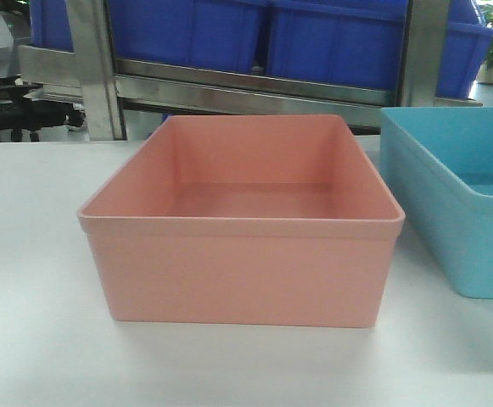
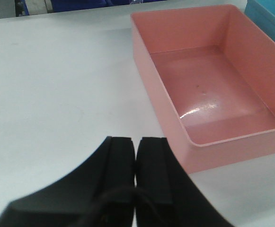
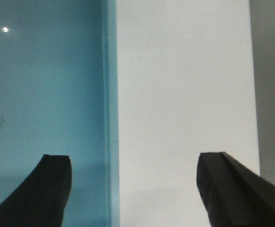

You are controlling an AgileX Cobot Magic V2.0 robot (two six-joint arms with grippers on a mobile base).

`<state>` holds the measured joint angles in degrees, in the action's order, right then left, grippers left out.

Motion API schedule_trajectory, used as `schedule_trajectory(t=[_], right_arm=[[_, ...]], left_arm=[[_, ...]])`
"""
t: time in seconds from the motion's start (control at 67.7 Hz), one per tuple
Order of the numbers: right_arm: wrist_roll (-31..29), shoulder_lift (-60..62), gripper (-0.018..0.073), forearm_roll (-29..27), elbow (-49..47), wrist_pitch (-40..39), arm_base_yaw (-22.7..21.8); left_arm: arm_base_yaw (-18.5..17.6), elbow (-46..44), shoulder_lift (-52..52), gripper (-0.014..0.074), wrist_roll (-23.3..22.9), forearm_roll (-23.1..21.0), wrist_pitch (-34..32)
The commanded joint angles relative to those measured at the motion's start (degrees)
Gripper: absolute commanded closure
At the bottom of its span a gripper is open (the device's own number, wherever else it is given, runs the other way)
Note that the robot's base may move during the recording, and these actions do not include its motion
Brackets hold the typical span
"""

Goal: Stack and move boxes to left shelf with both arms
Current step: 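Grasp the light-blue bin rim with the right gripper and lift it over the pink bin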

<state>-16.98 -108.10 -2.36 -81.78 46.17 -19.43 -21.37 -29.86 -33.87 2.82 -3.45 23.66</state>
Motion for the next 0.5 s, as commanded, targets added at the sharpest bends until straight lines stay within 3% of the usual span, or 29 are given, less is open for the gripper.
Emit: schedule_trajectory(t=[0.0,0.236,0.251,0.354,0.487], right_arm=[[-0.7,1.3,0.0019,-0.3,-2.0,-2.5,-0.2],[-0.7,0.1,0.0410,-0.5,-2.2,-3.7,-0.2],[-0.7,0.1,0.0471,-0.5,-2.2,-3.7,-0.2],[-0.7,0.1,0.0533,-1.1,-3.0,-3.0,-0.2],[-0.7,0.6,0.0531,-3.1,-5.3,0.3,-0.2]], left_arm=[[-0.4,-1.6,0.2,0.0605,-0.2,-0.3,-4.7],[-0.4,-1.6,0.2,0.0605,-0.2,-0.3,-4.7],[-0.4,-1.6,0.2,0.0605,-0.2,-0.3,-4.7],[-0.4,-1.6,0.2,0.0605,-0.2,-0.3,-4.7],[-0.4,-1.6,0.2,0.0605,-0.2,-0.5,-4.7]])
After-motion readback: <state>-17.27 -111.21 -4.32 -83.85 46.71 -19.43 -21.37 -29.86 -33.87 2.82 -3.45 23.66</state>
